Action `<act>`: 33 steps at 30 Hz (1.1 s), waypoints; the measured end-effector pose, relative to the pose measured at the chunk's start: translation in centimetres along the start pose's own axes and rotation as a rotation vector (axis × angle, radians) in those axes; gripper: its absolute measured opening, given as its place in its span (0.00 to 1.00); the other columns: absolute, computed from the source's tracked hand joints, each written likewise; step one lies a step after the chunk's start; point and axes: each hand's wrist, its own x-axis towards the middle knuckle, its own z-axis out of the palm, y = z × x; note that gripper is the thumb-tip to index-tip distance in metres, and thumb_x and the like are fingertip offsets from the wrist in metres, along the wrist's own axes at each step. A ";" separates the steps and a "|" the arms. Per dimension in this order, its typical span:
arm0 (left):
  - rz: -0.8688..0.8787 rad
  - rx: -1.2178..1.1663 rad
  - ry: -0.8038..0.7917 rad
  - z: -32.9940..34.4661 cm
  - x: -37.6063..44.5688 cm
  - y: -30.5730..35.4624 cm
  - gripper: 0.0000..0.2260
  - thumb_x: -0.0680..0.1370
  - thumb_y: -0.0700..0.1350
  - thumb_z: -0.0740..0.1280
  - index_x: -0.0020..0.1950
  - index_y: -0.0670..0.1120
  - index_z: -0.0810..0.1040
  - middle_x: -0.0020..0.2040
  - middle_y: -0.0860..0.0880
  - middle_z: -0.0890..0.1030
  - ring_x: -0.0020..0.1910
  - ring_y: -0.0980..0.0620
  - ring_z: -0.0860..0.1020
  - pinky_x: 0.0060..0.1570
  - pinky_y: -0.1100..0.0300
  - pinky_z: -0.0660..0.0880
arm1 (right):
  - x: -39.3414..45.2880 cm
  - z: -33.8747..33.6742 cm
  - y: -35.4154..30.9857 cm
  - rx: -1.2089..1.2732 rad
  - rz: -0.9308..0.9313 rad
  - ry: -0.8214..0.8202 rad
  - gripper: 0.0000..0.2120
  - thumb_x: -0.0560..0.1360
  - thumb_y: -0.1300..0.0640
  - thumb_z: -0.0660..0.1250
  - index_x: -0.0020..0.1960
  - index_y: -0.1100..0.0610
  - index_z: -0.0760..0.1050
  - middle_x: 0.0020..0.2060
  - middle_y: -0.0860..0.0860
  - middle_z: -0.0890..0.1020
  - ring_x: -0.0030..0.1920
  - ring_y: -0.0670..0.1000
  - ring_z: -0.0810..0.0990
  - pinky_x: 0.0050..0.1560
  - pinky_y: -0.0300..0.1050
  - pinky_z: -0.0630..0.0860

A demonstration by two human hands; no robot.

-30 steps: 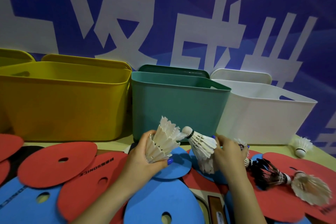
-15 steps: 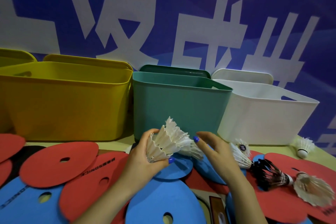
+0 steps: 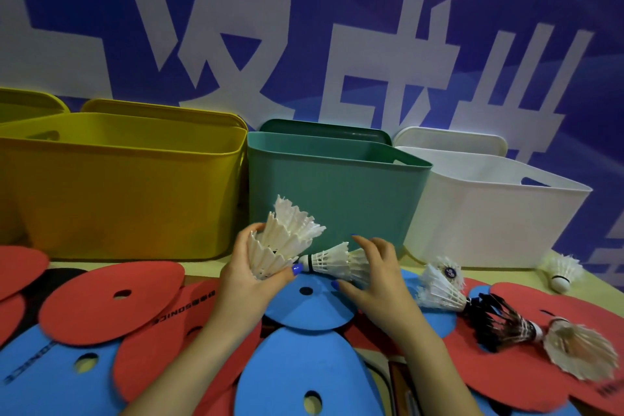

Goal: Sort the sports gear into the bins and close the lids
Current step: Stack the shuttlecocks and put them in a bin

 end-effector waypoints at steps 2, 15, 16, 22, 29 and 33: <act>0.003 0.032 -0.007 -0.1 0.0 -0.3 0.28 0.66 0.40 0.78 0.54 0.60 0.68 0.51 0.58 0.78 0.46 0.69 0.77 0.41 0.74 0.73 | 0.2 0.7 -0.2 0.010 0.022 0.005 0.35 0.72 0.52 0.71 0.73 0.49 0.57 0.71 0.53 0.55 0.71 0.51 0.60 0.67 0.39 0.63; -0.031 0.051 -0.010 0.1 -0.3 -0.2 0.27 0.64 0.45 0.77 0.53 0.63 0.67 0.50 0.61 0.76 0.45 0.71 0.76 0.39 0.75 0.72 | 0.5 1.5 0.1 -0.107 0.132 0.122 0.30 0.71 0.53 0.70 0.70 0.54 0.64 0.57 0.51 0.78 0.57 0.55 0.77 0.56 0.50 0.73; -0.027 0.058 -0.018 0.1 -0.3 -0.2 0.28 0.66 0.42 0.78 0.53 0.63 0.67 0.50 0.61 0.76 0.45 0.71 0.76 0.39 0.75 0.72 | 0.5 1.6 -0.1 -0.081 0.117 0.107 0.27 0.71 0.56 0.70 0.68 0.54 0.66 0.55 0.51 0.80 0.55 0.54 0.78 0.55 0.48 0.73; -0.033 0.087 -0.035 0.0 -0.3 -0.5 0.28 0.67 0.38 0.77 0.53 0.62 0.67 0.50 0.60 0.76 0.45 0.71 0.76 0.39 0.75 0.72 | 0.6 1.7 -0.6 0.346 0.206 0.131 0.19 0.71 0.66 0.69 0.57 0.49 0.72 0.45 0.35 0.76 0.44 0.35 0.77 0.43 0.25 0.70; -0.042 0.106 -0.048 -0.2 -0.1 -0.7 0.27 0.68 0.37 0.76 0.54 0.61 0.67 0.51 0.59 0.77 0.45 0.70 0.76 0.40 0.74 0.72 | 0.8 -0.2 -0.9 0.824 0.277 0.409 0.19 0.71 0.73 0.67 0.55 0.54 0.74 0.47 0.50 0.81 0.43 0.45 0.80 0.42 0.32 0.77; -0.056 0.174 -0.132 -0.3 -0.1 -1.2 0.28 0.67 0.38 0.77 0.57 0.61 0.68 0.54 0.57 0.76 0.47 0.62 0.77 0.40 0.69 0.75 | 0.4 -3.0 -1.0 1.032 0.297 0.427 0.17 0.72 0.71 0.66 0.57 0.55 0.74 0.44 0.52 0.81 0.38 0.43 0.79 0.32 0.29 0.73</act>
